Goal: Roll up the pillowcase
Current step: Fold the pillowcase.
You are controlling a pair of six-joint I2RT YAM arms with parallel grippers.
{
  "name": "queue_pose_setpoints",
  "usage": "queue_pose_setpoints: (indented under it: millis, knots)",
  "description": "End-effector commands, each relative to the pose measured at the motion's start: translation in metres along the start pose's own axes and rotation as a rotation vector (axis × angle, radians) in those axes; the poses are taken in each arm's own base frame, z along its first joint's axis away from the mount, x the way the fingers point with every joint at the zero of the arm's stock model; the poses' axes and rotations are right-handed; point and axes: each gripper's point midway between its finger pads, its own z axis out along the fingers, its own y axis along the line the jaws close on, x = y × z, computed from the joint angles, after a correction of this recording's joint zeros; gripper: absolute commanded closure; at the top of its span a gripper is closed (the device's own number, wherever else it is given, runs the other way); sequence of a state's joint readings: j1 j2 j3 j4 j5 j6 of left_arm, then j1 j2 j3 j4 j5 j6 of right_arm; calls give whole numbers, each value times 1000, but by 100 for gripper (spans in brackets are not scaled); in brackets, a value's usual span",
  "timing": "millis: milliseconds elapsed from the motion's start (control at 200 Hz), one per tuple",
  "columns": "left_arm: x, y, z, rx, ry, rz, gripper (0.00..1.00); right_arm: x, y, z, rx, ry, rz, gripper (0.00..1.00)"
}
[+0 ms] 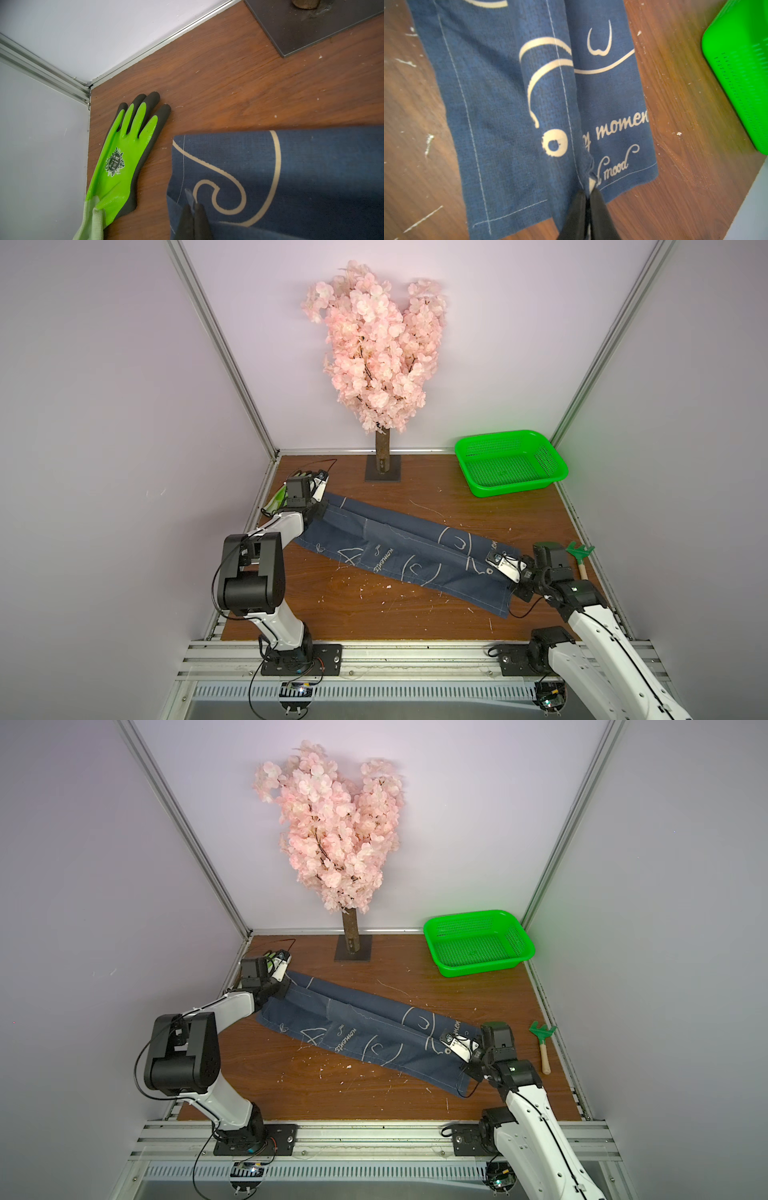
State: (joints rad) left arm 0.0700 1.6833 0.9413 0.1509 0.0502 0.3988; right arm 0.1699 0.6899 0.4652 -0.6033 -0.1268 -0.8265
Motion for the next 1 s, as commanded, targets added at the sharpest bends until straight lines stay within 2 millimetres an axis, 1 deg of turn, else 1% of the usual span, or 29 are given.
queue_pose_setpoints:
  millis: [0, 90, 135, 295, 355, 475, 580, 676, 816, 996]
  knots:
    - [9, 10, 3, -34, 18, -1, 98, 9, 5, 3, 2, 41, 8, 87]
    - [14, 8, 4, -30, 35, 3, 95, 12, 6, 6, 13, 60, -8, 86]
    - [19, 7, 4, -32, 51, 9, 94, 14, 7, 7, 13, 68, -17, 84]
    - [38, 2, 1, -41, 91, 31, 93, 22, 12, 10, 5, 112, -47, 85]
    - [40, 0, -1, -36, 91, 32, 92, 25, 15, 11, -6, 129, -60, 85]
    - [44, -4, -6, -33, 93, 49, 91, 25, 17, 11, -10, 137, -80, 85]
    - [49, -3, -11, -53, 103, 50, 90, 27, 19, 11, -16, 152, -96, 82]
    - [53, 0, -17, -77, 109, 52, 89, 33, 20, 10, -14, 181, -101, 81]
    - [60, -1, -22, -88, 122, 48, 86, 36, 21, 9, -13, 194, -116, 78]
    - [67, 8, -31, -152, 145, 40, 84, 38, 21, 6, -16, 211, -137, 74]
